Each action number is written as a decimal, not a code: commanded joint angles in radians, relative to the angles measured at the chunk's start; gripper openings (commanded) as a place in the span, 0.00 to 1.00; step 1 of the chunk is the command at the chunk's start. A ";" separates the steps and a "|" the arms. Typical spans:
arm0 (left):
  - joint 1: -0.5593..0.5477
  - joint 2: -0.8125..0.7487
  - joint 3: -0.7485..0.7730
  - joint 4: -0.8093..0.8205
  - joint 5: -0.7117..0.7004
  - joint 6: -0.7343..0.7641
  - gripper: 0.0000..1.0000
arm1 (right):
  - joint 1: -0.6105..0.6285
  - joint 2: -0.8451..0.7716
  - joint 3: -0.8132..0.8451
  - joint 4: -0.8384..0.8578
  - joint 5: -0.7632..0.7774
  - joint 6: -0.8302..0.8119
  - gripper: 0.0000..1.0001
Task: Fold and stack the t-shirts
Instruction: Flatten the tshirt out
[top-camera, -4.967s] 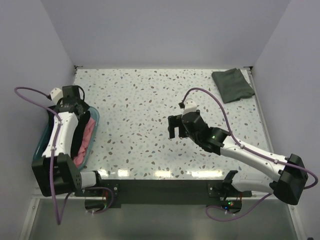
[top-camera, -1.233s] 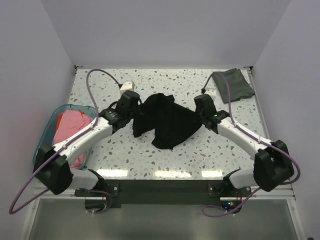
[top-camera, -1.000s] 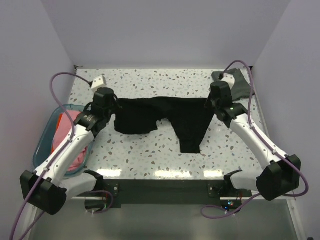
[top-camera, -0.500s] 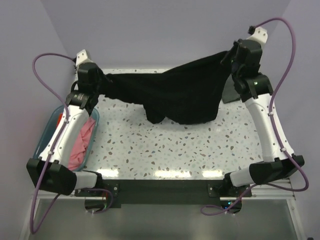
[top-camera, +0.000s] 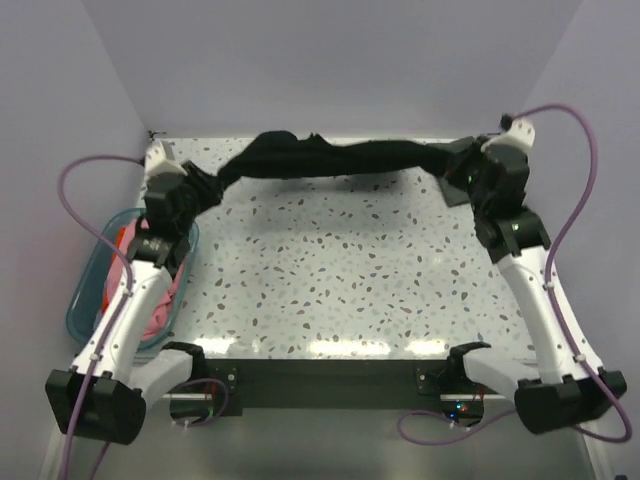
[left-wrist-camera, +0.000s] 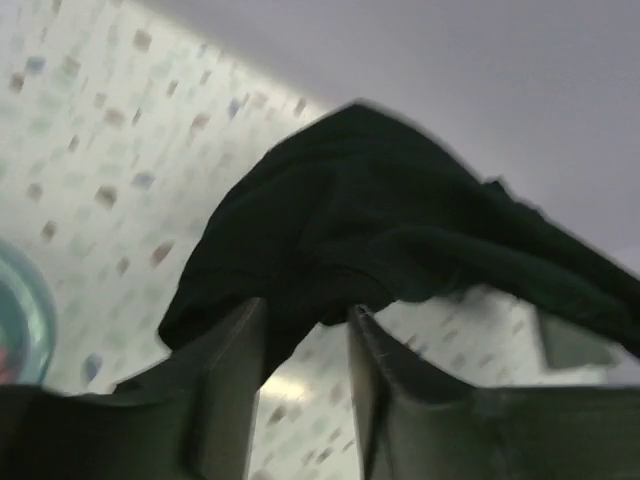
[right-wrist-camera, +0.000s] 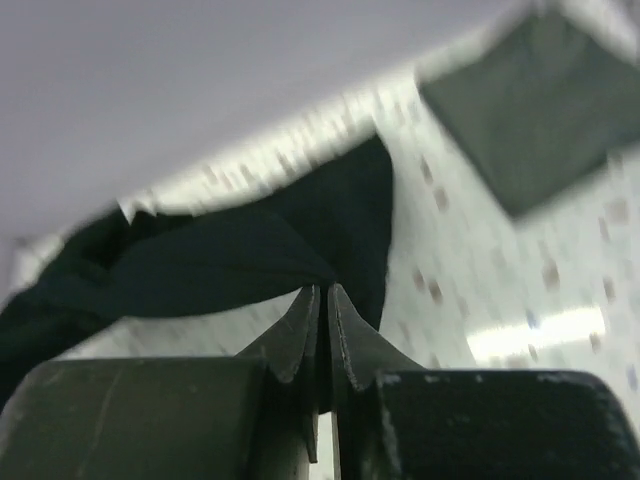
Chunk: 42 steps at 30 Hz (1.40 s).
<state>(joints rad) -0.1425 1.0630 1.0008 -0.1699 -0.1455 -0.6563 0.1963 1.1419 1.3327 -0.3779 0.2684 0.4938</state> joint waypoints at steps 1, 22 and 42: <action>0.009 -0.125 -0.401 0.009 0.101 -0.117 0.58 | -0.005 -0.132 -0.414 0.034 -0.081 0.158 0.06; -0.190 0.550 0.190 -0.082 -0.104 -0.146 0.59 | -0.005 0.031 -0.613 0.162 -0.167 0.166 0.47; -0.279 1.259 0.933 -0.269 -0.178 -0.022 0.58 | -0.005 0.119 -0.581 0.215 -0.225 0.129 0.45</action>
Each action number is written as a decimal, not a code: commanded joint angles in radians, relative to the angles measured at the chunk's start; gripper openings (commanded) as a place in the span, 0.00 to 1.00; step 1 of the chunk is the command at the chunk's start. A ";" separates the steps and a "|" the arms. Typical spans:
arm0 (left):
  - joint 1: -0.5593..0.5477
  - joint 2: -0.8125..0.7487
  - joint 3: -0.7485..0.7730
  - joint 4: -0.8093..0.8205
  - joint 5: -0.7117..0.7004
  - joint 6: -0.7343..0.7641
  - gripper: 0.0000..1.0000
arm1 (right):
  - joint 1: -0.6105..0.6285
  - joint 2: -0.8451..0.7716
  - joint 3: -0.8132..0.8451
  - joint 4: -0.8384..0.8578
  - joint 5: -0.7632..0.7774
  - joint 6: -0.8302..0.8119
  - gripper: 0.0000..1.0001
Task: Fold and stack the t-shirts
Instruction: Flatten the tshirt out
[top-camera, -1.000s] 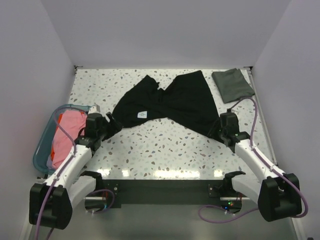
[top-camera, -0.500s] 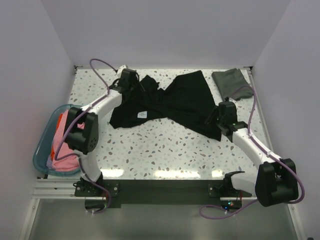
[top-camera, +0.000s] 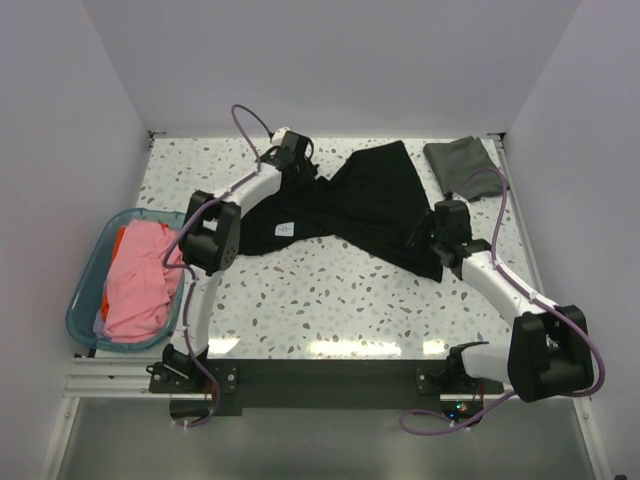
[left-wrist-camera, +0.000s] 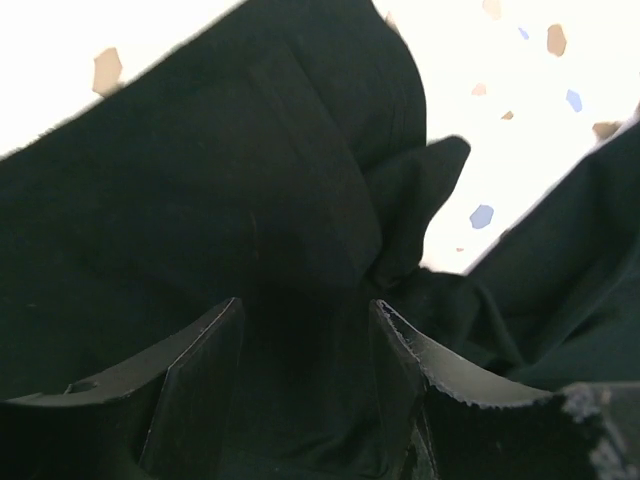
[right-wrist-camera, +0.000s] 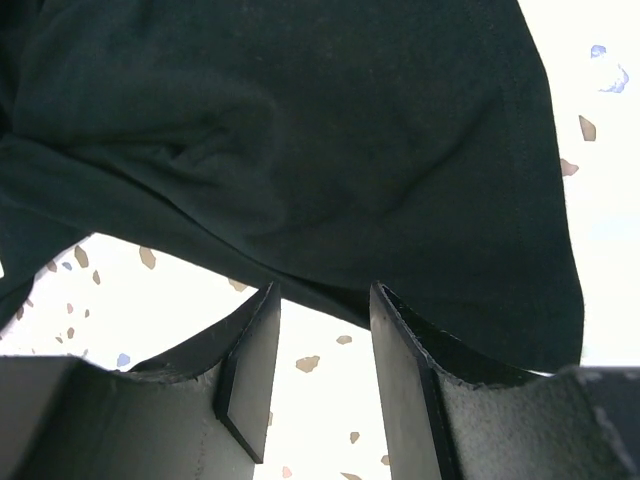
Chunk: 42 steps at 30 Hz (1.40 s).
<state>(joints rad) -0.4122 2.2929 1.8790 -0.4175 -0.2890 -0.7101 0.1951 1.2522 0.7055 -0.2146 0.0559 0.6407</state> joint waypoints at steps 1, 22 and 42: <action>-0.014 0.037 0.057 -0.021 -0.033 0.037 0.58 | -0.003 0.013 0.048 0.053 -0.014 -0.018 0.45; -0.030 -0.185 -0.079 0.117 -0.064 0.067 0.00 | -0.005 0.039 0.025 0.061 -0.005 -0.013 0.43; -0.364 -1.202 -1.265 0.122 -0.191 -0.390 0.00 | -0.014 -0.046 -0.029 -0.106 0.113 -0.004 0.55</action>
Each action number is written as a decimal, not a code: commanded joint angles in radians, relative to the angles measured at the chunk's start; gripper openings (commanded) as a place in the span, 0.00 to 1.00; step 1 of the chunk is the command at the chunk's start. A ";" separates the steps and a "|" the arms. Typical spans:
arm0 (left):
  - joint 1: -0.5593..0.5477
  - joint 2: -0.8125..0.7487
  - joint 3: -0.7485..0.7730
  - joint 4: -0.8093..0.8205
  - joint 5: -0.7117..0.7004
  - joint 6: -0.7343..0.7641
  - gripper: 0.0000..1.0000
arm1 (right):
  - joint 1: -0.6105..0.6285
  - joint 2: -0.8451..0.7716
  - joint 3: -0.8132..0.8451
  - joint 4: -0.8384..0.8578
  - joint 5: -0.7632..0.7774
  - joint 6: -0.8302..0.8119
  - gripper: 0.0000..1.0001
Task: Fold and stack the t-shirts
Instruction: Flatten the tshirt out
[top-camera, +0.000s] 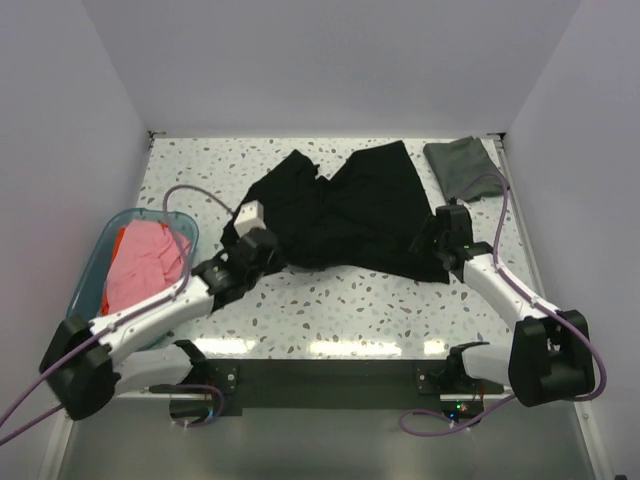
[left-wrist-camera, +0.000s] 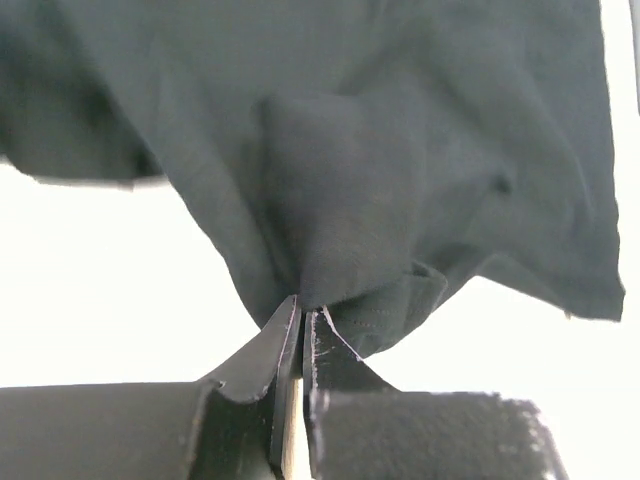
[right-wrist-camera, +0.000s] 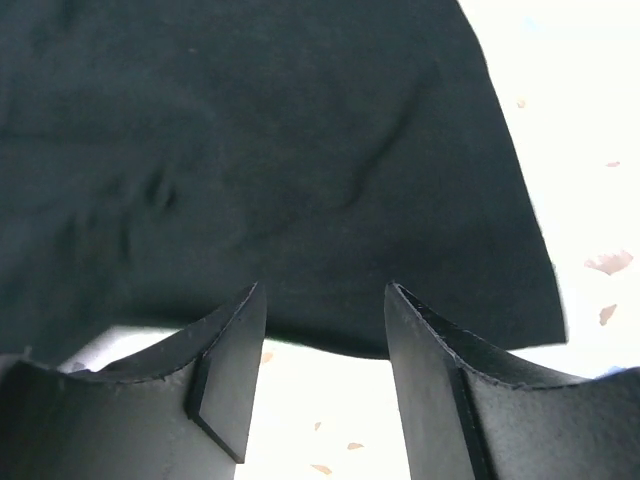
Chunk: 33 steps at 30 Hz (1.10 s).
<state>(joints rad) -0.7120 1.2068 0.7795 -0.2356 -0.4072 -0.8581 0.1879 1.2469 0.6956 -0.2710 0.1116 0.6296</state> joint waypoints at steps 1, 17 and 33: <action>-0.092 -0.181 -0.269 -0.065 -0.073 -0.284 0.00 | -0.008 -0.046 -0.030 -0.069 0.086 0.013 0.56; -0.256 -0.271 -0.134 -0.429 -0.360 -0.440 0.71 | -0.027 -0.064 -0.064 -0.149 0.189 0.093 0.61; -0.030 0.229 0.130 -0.099 -0.090 0.008 0.56 | -0.073 -0.015 -0.110 -0.086 0.169 0.093 0.55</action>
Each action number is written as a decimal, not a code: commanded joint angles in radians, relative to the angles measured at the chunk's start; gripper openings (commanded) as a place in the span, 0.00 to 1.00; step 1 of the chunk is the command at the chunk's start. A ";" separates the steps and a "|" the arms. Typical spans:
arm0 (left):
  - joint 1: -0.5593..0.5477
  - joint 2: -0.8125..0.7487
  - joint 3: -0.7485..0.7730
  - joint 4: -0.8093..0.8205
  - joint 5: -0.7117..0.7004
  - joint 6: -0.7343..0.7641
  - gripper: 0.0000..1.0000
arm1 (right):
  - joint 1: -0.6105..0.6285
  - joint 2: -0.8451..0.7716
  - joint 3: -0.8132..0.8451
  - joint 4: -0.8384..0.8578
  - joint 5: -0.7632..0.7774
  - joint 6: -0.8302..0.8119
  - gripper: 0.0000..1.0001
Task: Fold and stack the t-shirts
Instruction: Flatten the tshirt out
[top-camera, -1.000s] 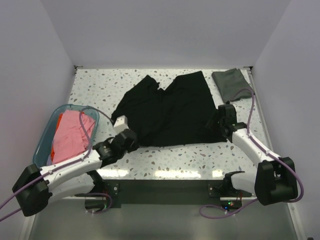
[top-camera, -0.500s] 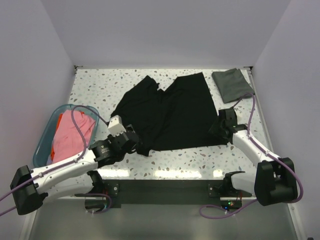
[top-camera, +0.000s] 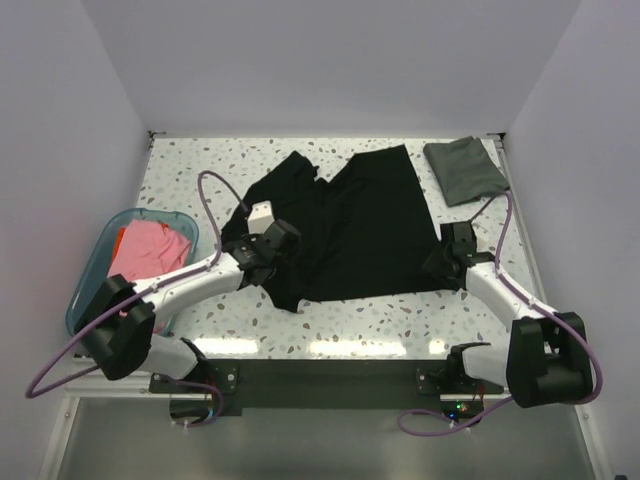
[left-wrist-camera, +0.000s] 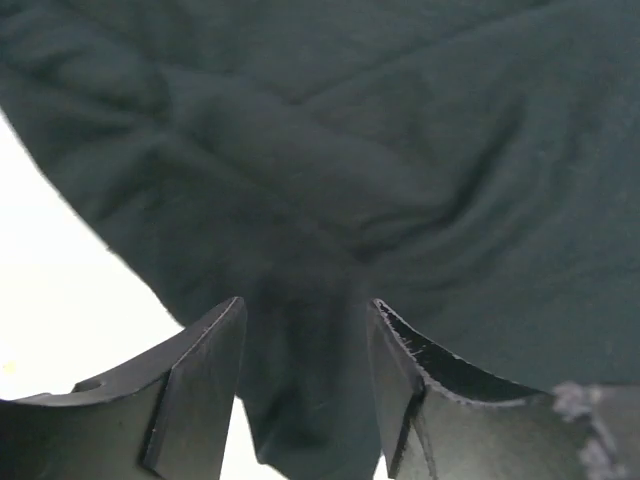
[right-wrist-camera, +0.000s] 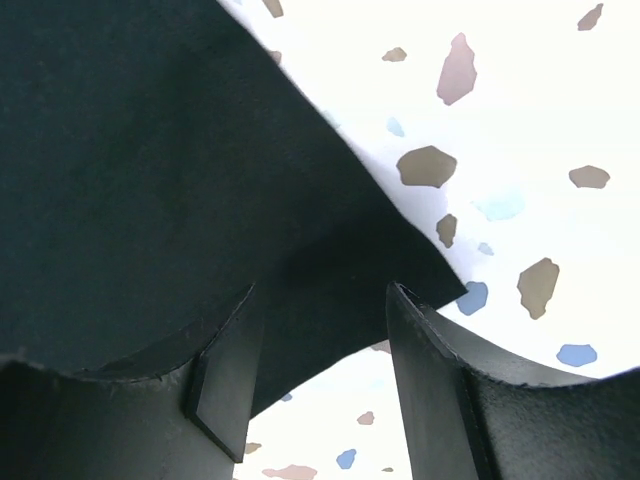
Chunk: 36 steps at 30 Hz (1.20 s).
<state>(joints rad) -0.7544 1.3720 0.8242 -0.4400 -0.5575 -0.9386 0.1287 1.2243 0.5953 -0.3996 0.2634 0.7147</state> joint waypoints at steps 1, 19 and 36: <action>0.013 0.088 0.099 0.106 0.064 0.087 0.55 | -0.017 0.012 -0.009 0.047 0.014 0.008 0.55; 0.049 0.332 0.216 -0.036 -0.082 -0.091 0.50 | -0.070 0.070 -0.014 0.114 -0.055 -0.017 0.52; 0.084 0.233 0.147 -0.031 -0.024 -0.075 0.08 | -0.104 0.098 -0.015 0.133 -0.099 -0.023 0.42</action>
<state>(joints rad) -0.6849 1.7042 1.0054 -0.4721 -0.5751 -1.0111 0.0315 1.3033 0.5808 -0.2924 0.1791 0.6960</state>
